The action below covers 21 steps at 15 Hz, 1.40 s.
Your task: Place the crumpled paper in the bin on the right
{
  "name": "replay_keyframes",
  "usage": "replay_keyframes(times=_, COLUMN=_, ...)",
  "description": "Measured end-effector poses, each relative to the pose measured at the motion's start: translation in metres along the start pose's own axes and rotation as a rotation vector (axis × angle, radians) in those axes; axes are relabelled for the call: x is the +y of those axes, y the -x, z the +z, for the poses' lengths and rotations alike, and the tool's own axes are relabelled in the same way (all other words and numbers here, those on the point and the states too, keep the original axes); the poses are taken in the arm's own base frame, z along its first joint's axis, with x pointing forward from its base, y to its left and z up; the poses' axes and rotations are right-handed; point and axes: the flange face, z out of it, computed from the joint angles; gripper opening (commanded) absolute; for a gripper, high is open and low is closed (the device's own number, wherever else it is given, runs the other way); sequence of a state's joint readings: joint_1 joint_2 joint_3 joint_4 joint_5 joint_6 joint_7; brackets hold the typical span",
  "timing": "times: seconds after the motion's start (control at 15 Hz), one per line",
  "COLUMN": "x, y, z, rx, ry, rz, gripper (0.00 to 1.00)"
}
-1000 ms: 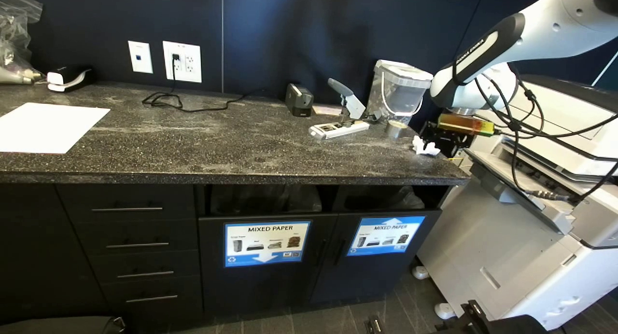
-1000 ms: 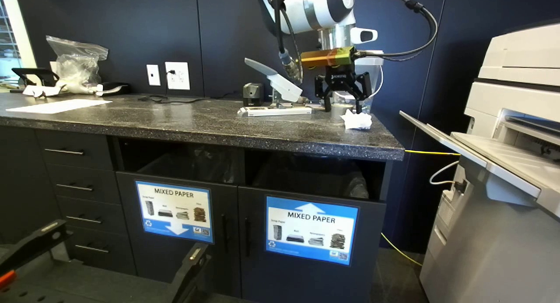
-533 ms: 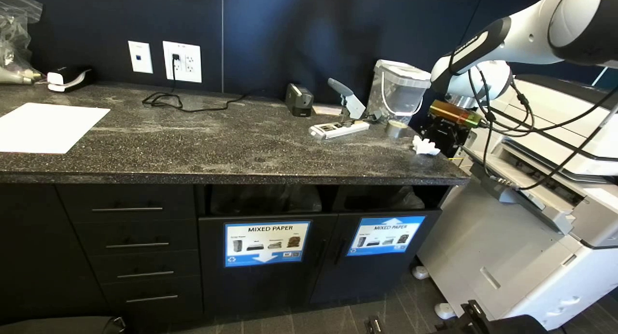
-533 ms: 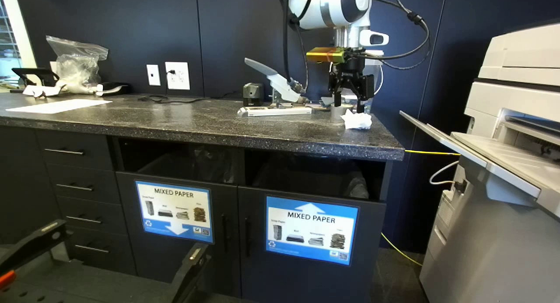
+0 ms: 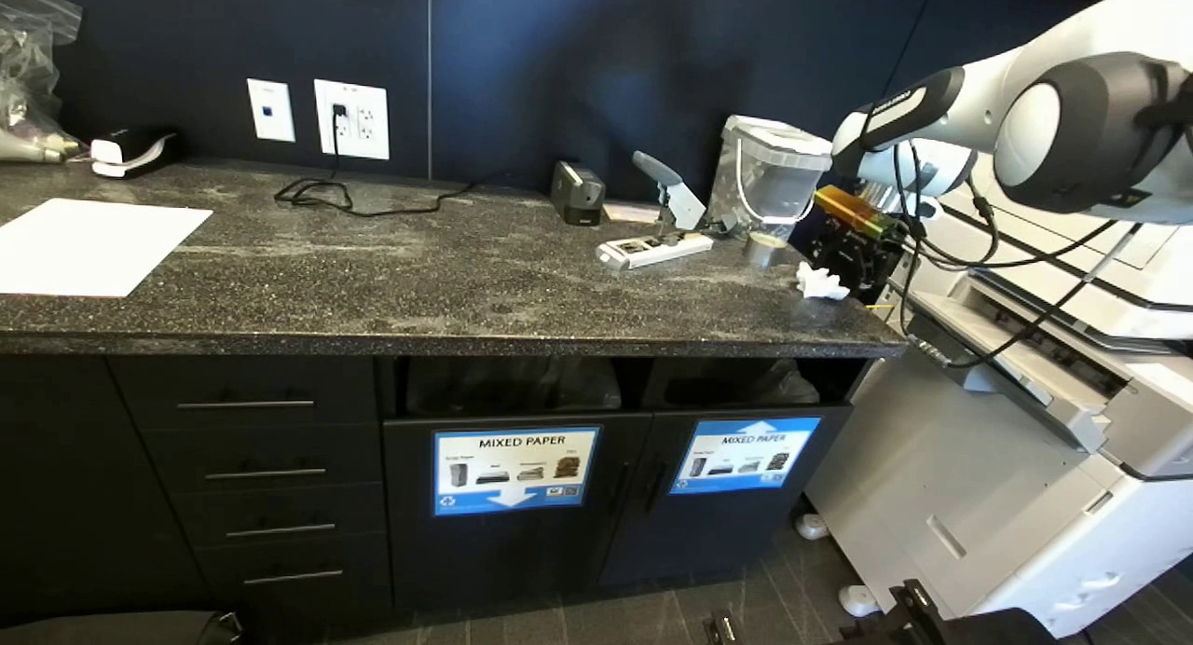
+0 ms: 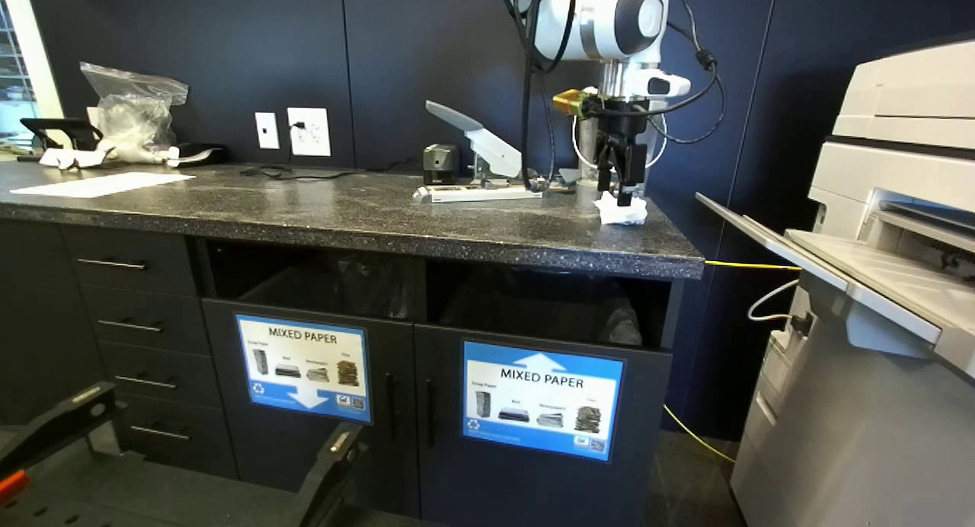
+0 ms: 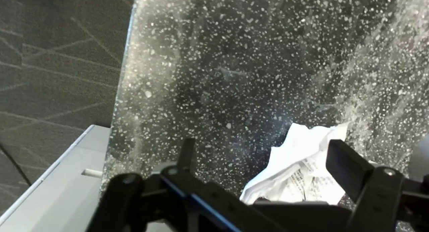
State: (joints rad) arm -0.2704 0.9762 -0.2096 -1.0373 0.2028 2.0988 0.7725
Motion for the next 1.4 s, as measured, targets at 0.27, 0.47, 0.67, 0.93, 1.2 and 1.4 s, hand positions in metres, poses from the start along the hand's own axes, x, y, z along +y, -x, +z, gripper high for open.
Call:
replay_keyframes(times=0.27, x=-0.009, y=-0.013, z=0.005, rx=0.01, ry=-0.032, rz=0.149, gripper=1.0)
replay_keyframes(times=0.47, x=-0.011, y=-0.02, z=0.01, rx=0.024, ry=-0.05, rz=0.228, gripper=1.0)
replay_keyframes(times=0.67, x=-0.013, y=-0.024, z=0.019, rx=0.034, ry=-0.064, rz=0.286, gripper=1.0)
replay_keyframes(times=0.93, x=-0.016, y=-0.026, z=0.034, rx=0.049, ry=-0.083, rz=0.332, gripper=1.0)
replay_keyframes(times=1.2, x=-0.017, y=-0.029, z=0.043, rx=0.069, ry=-0.102, rz=0.351, gripper=1.0)
replay_keyframes(times=1.4, x=-0.018, y=-0.03, z=0.05, rx=0.08, ry=-0.107, rz=0.348, gripper=0.91)
